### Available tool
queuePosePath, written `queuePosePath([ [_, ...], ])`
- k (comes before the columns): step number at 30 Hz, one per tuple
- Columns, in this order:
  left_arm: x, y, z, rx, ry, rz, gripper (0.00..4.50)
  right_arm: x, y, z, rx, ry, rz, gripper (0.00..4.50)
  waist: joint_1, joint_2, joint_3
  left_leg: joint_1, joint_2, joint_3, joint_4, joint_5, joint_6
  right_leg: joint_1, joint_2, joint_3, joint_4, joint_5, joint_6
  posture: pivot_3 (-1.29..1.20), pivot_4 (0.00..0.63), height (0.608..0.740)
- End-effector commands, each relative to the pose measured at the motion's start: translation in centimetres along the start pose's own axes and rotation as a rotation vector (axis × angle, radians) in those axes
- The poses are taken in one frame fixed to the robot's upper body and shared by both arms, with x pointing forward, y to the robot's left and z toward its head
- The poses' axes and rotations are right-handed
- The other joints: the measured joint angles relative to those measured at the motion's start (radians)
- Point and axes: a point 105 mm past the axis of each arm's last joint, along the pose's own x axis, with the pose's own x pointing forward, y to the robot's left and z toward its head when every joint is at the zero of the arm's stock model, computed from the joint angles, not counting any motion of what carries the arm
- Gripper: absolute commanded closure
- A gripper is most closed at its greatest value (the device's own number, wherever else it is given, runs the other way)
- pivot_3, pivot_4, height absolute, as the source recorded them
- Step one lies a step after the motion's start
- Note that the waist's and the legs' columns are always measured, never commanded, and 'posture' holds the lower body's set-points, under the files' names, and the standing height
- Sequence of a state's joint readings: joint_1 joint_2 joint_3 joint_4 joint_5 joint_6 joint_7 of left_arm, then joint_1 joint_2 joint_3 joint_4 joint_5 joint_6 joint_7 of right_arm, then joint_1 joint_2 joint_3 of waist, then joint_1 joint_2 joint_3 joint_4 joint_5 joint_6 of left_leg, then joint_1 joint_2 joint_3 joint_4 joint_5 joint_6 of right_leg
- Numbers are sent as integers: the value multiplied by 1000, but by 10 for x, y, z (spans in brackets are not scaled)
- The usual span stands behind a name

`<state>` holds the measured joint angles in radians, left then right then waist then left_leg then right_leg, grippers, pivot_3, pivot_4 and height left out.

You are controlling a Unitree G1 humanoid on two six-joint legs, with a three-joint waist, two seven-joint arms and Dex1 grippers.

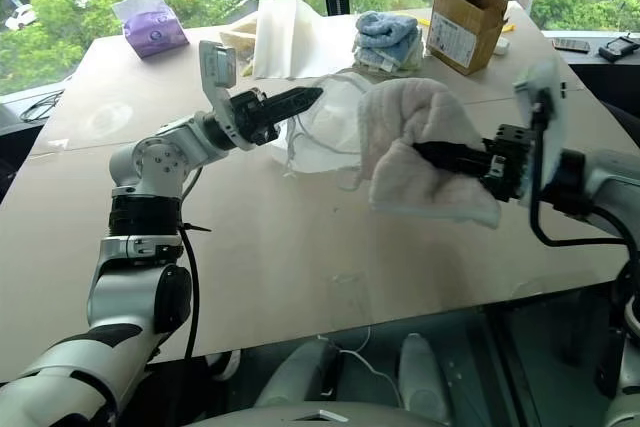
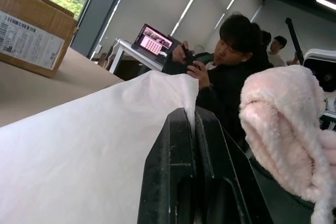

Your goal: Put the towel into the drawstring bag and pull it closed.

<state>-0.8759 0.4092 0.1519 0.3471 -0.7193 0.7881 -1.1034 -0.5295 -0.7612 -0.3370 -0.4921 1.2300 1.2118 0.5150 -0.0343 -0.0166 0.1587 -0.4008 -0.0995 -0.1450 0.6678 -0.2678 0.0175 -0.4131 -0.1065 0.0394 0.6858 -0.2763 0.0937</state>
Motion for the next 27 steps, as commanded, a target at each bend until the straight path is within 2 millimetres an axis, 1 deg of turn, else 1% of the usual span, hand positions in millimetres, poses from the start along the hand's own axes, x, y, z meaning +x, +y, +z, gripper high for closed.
queuePosePath([
  [1,4,-14,5,65,17,-63,4500,11,-6,-6,20,42,-35,4485,0,0,0,0,0,0,0,0,0,0,0,0,0,0,0,0,150,740],
  [4,5,-18,3,74,23,-80,4500,21,-10,-10,62,60,-47,4485,-1,0,0,-1,0,0,0,0,0,0,0,0,-1,0,0,0,150,740],
  [7,4,-22,2,79,34,-96,4500,28,-24,-10,128,36,-115,4485,-5,0,0,-1,0,0,0,0,0,0,0,0,-2,0,0,0,150,740],
  [9,4,-24,0,73,43,-107,4500,32,-32,-4,200,-29,-147,4485,-6,0,0,-1,0,0,-1,0,0,0,0,0,-2,0,0,0,150,740],
  [11,3,-25,-2,73,57,-108,4500,34,-35,3,273,-100,-146,4485,-6,0,0,-1,0,0,-1,0,0,0,0,0,-2,0,0,0,150,740],
  [16,4,-27,-5,71,72,-117,4500,42,-31,9,497,-240,-83,4485,-7,0,0,-1,0,-1,-1,0,0,0,0,0,-2,0,0,0,150,740],
  [19,6,-27,-4,73,77,-122,4500,40,-25,15,649,-334,0,4485,-7,0,0,-1,0,-1,-1,0,0,0,0,-1,-2,0,0,0,150,740],
  [21,6,-28,-5,73,84,-128,4500,38,-23,17,706,-360,17,4485,-8,0,0,-1,0,-1,-1,0,0,0,0,-1,-2,0,0,0,150,740],
  [24,6,-29,-4,69,86,-139,4500,42,-24,19,779,-402,24,4485,-10,0,0,-1,0,-1,-1,0,0,0,0,-1,-2,0,0,0,150,740],
  [26,7,-29,-4,69,85,-141,4500,47,-22,18,794,-400,23,4485,-12,0,0,0,0,0,-1,0,0,0,1,0,-2,0,0,0,150,740],
  [27,7,-30,-3,69,84,-144,4500,50,-19,15,794,-373,20,4485,-13,0,0,0,0,0,-1,0,0,0,1,0,-2,0,0,0,150,740],
])
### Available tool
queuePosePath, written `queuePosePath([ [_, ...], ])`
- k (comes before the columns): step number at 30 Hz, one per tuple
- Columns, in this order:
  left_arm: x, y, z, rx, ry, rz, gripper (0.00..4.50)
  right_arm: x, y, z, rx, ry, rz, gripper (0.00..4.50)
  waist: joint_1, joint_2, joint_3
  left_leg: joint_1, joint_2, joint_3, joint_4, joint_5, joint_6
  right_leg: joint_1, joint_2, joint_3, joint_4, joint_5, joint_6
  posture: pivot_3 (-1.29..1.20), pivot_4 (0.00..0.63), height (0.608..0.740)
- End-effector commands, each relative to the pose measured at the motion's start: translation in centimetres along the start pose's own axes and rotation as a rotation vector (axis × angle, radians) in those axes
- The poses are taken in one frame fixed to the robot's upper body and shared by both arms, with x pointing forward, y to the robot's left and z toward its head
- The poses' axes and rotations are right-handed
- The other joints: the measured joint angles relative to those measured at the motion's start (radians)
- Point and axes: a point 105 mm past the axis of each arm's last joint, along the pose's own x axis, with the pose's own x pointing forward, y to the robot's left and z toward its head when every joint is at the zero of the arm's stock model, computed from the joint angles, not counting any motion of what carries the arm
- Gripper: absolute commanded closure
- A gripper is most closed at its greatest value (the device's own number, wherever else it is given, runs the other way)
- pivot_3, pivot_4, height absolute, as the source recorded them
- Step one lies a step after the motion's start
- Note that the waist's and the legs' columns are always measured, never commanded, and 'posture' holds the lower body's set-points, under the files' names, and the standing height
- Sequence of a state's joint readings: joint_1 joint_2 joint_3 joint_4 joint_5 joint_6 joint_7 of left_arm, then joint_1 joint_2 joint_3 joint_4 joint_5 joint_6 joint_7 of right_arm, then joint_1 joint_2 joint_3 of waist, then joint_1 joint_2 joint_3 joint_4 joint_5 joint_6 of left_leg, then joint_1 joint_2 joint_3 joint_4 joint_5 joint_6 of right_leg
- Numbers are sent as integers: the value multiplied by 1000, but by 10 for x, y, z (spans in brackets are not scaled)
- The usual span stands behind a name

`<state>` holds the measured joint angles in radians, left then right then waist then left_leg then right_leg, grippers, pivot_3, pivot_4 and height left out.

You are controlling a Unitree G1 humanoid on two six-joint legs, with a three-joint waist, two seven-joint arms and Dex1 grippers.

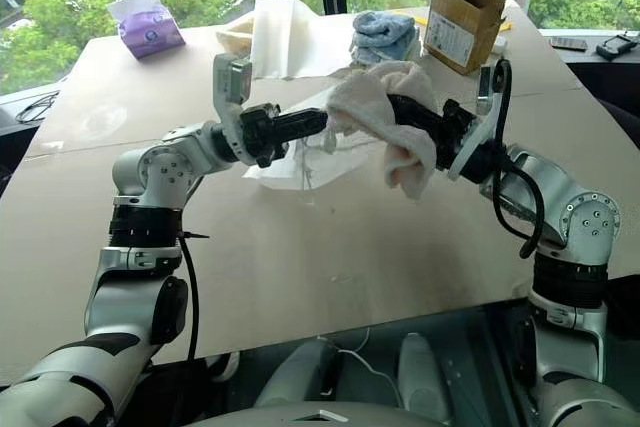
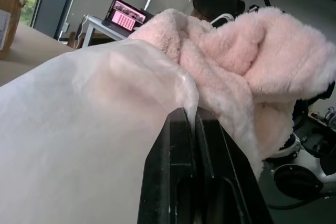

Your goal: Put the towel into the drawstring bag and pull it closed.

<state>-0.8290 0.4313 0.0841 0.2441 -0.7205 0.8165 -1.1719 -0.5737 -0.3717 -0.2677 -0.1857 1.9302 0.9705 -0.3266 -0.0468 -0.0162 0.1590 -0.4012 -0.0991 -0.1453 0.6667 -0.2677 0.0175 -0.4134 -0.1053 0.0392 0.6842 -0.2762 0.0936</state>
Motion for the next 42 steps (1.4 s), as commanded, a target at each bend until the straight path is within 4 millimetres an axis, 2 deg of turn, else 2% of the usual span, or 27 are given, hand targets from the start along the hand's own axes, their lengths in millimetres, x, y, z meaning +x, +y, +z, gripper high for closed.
queuePosePath([
  [1,4,-11,14,55,-14,-50,4500,5,8,-13,-31,54,5,4485,-1,0,0,0,0,0,0,0,0,0,0,0,1,0,0,0,150,740],
  [4,5,-12,17,54,-26,-54,4500,5,-3,-34,-146,172,-71,4485,1,0,0,0,0,0,0,0,0,0,0,0,0,0,0,0,150,740],
  [8,5,-11,21,47,-43,-52,4500,2,-13,-43,-275,259,-120,4485,2,0,0,0,0,0,0,0,0,0,0,0,0,0,0,0,150,740],
  [14,5,-11,20,45,-46,-50,4500,-12,-14,-65,-502,461,-79,4485,2,0,0,0,0,0,0,0,0,0,0,-1,0,0,0,0,150,740],
  [17,6,-11,19,40,-44,-53,4500,-14,-11,-67,-594,495,-45,4485,3,0,0,0,0,0,1,0,0,0,0,0,0,0,0,0,150,740],
  [20,6,-14,15,27,-37,-67,4500,-5,-14,-53,-648,425,-78,4485,3,0,0,0,0,0,1,0,0,0,0,0,0,0,0,0,150,740],
  [24,10,-20,9,6,-22,-101,4500,12,-14,-41,-524,300,-66,4485,3,0,0,0,0,0,1,0,0,0,0,0,0,0,0,0,150,740],
  [28,13,-23,6,-11,-21,-116,4500,26,-12,-42,-351,235,-64,4485,4,0,0,0,0,0,1,0,0,0,0,0,0,0,0,0,150,740],
  [31,13,-24,4,-19,-21,-119,4500,35,-13,-47,-316,238,-88,4485,4,0,0,0,0,0,0,0,0,0,-1,0,0,0,0,0,150,740],
  [34,14,-24,3,-25,-22,-122,4500,49,-9,-29,-193,59,-91,4485,1,0,0,0,0,-1,0,0,0,0,0,0,0,0,0,0,150,740],
  [37,12,-22,4,-24,-30,-111,4500,53,-12,-17,-60,-85,-114,4485,1,0,0,0,0,0,0,0,0,-1,0,0,1,0,0,0,150,740],
  [42,12,-21,5,-27,-34,-111,4500,56,-21,-15,31,-177,-183,4485,1,0,0,0,-1,0,1,0,0,-1,0,0,2,0,0,0,150,740],
])
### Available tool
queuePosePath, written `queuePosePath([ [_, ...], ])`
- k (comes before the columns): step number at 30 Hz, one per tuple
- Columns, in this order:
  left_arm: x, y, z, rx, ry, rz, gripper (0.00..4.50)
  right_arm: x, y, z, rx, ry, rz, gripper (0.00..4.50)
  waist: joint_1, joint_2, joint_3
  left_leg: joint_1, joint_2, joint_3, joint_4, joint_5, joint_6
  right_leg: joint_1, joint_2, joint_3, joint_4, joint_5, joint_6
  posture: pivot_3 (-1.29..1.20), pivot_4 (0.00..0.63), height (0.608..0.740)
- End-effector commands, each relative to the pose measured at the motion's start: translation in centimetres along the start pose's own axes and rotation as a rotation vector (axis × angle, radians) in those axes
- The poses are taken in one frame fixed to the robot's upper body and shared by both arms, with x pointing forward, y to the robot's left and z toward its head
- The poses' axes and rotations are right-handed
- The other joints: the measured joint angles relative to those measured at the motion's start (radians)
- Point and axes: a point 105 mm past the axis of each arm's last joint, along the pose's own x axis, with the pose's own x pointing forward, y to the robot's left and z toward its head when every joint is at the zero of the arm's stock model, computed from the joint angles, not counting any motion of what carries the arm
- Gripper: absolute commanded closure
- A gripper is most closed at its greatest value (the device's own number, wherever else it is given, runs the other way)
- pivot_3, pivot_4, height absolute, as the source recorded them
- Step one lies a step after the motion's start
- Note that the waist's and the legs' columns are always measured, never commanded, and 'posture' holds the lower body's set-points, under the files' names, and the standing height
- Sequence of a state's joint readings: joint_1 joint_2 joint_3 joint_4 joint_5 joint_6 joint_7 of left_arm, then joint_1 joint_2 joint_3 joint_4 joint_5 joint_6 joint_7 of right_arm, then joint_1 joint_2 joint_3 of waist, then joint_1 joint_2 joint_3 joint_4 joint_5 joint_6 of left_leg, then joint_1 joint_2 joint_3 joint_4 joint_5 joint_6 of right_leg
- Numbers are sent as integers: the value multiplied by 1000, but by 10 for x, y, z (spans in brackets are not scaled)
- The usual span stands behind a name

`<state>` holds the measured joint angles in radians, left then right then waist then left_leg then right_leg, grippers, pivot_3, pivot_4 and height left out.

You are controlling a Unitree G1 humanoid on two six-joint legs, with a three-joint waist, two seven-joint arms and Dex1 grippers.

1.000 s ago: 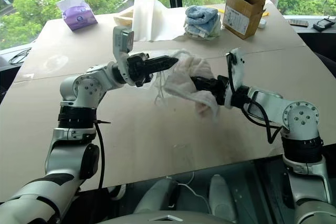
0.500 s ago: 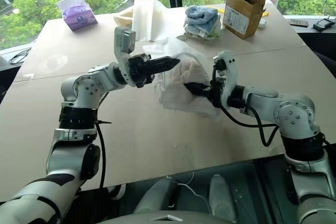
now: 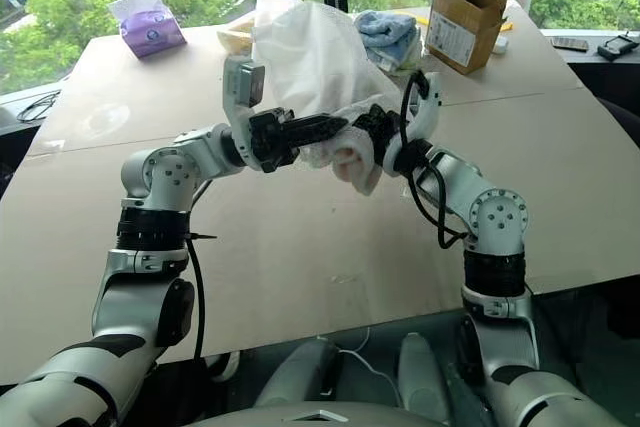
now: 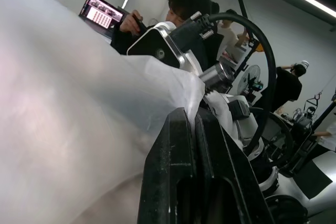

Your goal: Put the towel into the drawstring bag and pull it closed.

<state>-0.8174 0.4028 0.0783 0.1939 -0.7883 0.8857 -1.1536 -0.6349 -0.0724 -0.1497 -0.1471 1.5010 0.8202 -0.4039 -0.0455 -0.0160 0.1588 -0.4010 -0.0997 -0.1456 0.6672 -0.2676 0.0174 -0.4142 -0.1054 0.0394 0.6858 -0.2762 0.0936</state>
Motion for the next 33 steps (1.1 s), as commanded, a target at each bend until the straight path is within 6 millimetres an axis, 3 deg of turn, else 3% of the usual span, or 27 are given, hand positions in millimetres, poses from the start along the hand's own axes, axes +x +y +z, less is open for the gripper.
queuePosePath([
  [1,2,-8,8,35,-20,-38,4500,0,6,12,46,-96,-2,4485,-1,0,0,0,0,0,0,0,0,0,0,0,0,0,0,0,150,740],
  [5,3,-9,8,32,-26,-42,4500,8,1,15,127,-176,-66,4485,-16,0,0,1,0,0,0,0,0,-1,0,1,2,0,0,0,150,740],
  [7,3,-9,8,33,-27,-42,4500,11,2,9,66,-164,-85,4485,-24,0,0,1,0,1,0,0,0,-1,0,1,3,0,0,0,150,740],
  [8,3,-8,8,33,-28,-41,4500,12,3,6,35,-157,-91,3480,-25,0,0,1,0,1,0,0,0,-1,0,1,3,0,0,0,150,740],
  [9,3,-8,9,33,-30,-40,4500,13,3,5,20,-157,-104,3186,-26,1,0,1,0,1,0,0,0,-1,1,1,3,0,0,0,150,740],
  [13,0,0,17,49,-61,4,4500,9,1,10,-120,-183,-173,1242,-26,1,0,1,0,1,0,0,0,-1,1,2,5,0,0,0,150,740],
  [16,-3,12,28,59,-108,74,4500,2,9,-1,-248,-79,-122,21,-24,1,0,1,0,1,0,0,0,-1,1,2,5,0,0,0,150,740],
  [23,-4,21,26,72,-101,109,4500,-27,22,-15,-86,29,65,21,-24,1,0,1,0,1,0,0,0,-1,0,2,5,0,0,0,150,740],
  [29,3,14,21,48,-94,61,4500,-33,27,-4,-3,-31,100,21,-24,0,0,1,0,1,1,0,0,-1,0,2,5,0,0,0,150,740],
  [33,3,13,21,46,-96,59,4500,-44,19,5,-60,-71,103,21,-23,0,0,1,0,1,1,0,0,-1,0,2,5,0,0,0,150,740],
])
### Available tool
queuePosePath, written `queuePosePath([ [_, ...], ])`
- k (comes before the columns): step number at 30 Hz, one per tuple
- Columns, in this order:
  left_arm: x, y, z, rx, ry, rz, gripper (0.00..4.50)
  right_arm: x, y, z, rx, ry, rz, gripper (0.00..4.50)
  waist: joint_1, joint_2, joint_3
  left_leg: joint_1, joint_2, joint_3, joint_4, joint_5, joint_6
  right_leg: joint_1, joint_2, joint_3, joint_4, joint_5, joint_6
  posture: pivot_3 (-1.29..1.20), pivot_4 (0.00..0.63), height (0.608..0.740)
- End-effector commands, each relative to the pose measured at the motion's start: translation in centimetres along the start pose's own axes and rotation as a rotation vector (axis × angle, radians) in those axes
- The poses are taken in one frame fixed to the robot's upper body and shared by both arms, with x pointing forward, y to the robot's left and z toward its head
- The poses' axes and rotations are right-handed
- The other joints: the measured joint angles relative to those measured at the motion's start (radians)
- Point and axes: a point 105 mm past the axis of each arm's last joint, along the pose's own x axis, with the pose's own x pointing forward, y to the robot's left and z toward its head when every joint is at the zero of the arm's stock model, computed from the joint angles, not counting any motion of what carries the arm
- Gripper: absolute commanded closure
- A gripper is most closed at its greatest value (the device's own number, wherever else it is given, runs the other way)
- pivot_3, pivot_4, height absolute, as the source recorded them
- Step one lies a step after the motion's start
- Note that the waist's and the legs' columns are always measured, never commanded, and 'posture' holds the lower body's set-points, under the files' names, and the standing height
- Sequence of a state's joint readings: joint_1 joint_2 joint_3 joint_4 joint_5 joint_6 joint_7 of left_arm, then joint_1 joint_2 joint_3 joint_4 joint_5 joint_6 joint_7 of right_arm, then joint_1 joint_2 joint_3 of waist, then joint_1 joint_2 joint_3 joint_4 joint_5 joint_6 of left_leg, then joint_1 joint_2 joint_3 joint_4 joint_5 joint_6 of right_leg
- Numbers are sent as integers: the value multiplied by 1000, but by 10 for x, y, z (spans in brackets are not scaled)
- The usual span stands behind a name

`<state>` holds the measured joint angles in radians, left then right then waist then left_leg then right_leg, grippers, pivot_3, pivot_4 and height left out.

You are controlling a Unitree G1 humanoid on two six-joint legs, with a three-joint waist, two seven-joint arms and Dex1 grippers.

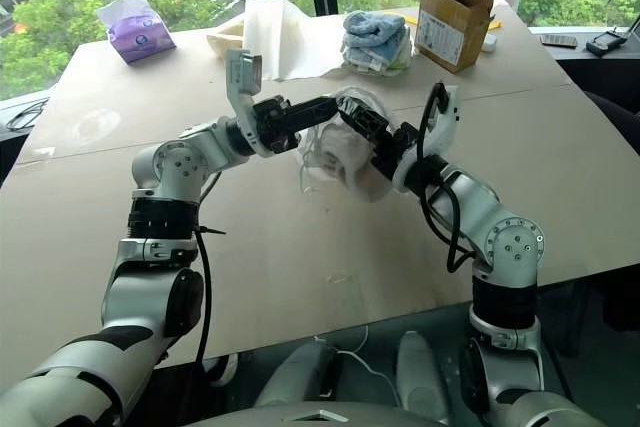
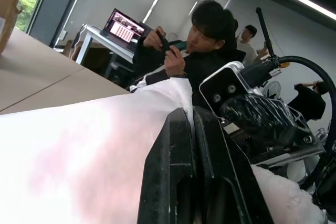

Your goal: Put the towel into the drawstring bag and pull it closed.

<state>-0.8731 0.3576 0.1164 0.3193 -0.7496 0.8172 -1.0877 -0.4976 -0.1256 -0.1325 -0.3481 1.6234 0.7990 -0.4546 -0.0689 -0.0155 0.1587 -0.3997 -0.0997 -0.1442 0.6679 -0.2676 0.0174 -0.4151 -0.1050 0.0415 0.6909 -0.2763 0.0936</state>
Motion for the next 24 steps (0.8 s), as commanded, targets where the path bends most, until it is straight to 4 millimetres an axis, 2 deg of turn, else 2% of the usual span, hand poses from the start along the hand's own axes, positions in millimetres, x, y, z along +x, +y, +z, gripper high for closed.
queuePosePath([
  [1,2,-10,10,41,-21,-41,4500,-17,10,14,-89,-51,84,21,1,0,0,0,0,0,0,0,0,0,0,0,0,0,0,0,150,740],
  [5,2,-11,11,40,-17,-46,4500,-41,13,13,-236,35,157,21,9,0,0,0,-1,0,0,0,0,0,0,0,-1,0,0,0,150,740],
  [9,5,-12,11,36,-12,-54,4500,-53,5,-2,-406,178,139,21,5,0,0,0,0,0,0,0,0,1,0,0,-1,0,0,0,150,740],
  [11,6,-12,8,32,-6,-60,4500,-51,3,-5,-423,199,138,21,3,0,0,0,0,0,0,0,0,1,1,0,-1,0,0,0,150,740],
  [16,9,-16,6,27,-2,-75,4500,-38,-20,-10,-536,245,15,21,6,0,0,0,0,0,0,0,0,1,0,0,-1,0,0,0,150,740],
  [18,9,-17,5,25,-2,-76,4500,-34,-23,-11,-571,253,3,21,10,0,0,0,0,0,1,0,0,1,0,0,-1,0,0,0,150,740],
  [21,7,-17,5,28,2,-71,4500,-25,-24,-5,-588,216,-17,716,13,0,0,0,0,0,0,0,0,1,0,0,-2,0,0,0,150,740],
  [24,6,-17,5,28,1,-69,4500,-20,-24,-2,-595,199,-17,2267,16,0,0,0,0,0,0,0,0,1,0,0,-2,0,0,0,150,740],
])
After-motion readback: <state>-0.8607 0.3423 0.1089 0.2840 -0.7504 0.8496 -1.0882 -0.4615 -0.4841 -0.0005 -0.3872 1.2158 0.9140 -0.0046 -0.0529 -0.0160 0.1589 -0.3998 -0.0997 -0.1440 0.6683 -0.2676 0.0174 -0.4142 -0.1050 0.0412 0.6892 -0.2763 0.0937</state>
